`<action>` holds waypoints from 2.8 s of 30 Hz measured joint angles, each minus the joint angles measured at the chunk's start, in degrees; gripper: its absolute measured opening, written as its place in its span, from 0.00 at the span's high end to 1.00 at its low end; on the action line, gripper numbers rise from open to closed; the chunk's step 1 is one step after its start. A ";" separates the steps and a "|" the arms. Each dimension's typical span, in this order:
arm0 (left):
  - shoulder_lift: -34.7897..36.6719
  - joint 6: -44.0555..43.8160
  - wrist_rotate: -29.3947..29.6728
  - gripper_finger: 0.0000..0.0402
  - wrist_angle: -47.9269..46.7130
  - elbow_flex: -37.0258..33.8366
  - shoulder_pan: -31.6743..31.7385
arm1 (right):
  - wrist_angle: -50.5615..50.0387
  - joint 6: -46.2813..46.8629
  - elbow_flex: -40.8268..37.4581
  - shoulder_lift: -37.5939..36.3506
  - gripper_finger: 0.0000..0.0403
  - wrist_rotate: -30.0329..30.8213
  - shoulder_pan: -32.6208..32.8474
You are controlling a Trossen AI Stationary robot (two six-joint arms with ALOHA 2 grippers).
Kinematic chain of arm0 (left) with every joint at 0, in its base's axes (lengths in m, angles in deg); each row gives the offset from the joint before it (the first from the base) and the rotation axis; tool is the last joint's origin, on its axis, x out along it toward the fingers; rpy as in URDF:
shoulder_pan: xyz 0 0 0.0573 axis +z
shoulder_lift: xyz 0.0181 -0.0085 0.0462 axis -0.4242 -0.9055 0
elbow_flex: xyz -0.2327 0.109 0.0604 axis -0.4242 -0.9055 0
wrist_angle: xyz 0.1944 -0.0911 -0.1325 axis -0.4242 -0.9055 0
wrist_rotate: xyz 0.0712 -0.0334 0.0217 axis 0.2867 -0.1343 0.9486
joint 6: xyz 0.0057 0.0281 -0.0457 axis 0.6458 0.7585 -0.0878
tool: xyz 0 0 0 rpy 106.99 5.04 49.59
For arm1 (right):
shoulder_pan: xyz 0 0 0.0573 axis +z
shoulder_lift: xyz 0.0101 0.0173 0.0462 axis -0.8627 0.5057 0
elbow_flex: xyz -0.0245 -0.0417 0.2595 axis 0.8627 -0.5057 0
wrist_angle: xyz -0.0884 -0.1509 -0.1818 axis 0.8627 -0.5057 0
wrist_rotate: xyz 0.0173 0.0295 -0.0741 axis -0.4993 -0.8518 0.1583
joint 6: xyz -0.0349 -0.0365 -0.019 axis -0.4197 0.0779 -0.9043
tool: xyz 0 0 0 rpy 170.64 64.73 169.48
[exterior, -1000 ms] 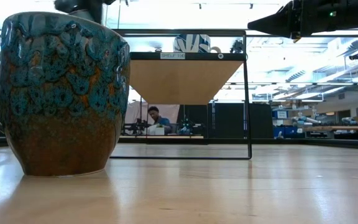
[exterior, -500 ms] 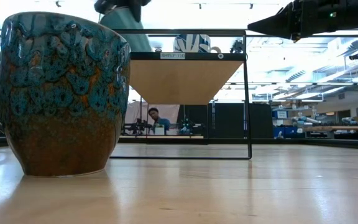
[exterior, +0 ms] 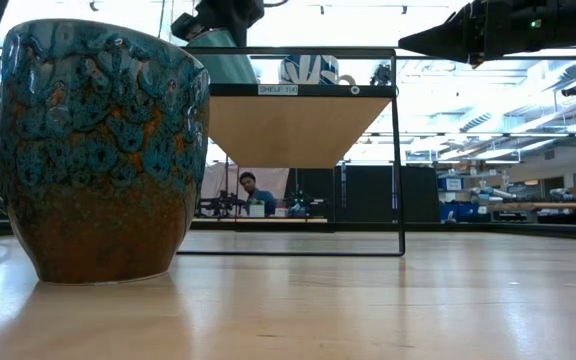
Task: Place coffee mugs
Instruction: Put the light blue mug on the shelf, then put the dark blue mug on the shelf
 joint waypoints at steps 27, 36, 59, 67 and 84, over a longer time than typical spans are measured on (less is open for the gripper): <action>-2.83 4.25 -1.50 0.81 1.69 -0.18 -0.43 | 0.04 -0.01 -0.01 -0.02 0.48 -0.04 0.00; -2.79 4.27 -1.48 0.68 3.42 -0.16 -0.41 | 0.02 -0.02 -0.02 -0.01 0.48 -0.04 0.00; -2.62 11.73 2.70 0.65 10.00 -0.11 -0.74 | -0.46 0.15 0.00 -0.01 0.48 -0.07 0.02; -2.40 15.24 2.94 0.65 13.53 -0.09 -1.48 | -0.44 0.15 0.00 0.00 0.48 -0.07 0.02; 1.90 21.82 4.97 0.65 13.93 0.02 -2.31 | -0.56 0.57 -0.02 0.00 0.48 -0.05 0.03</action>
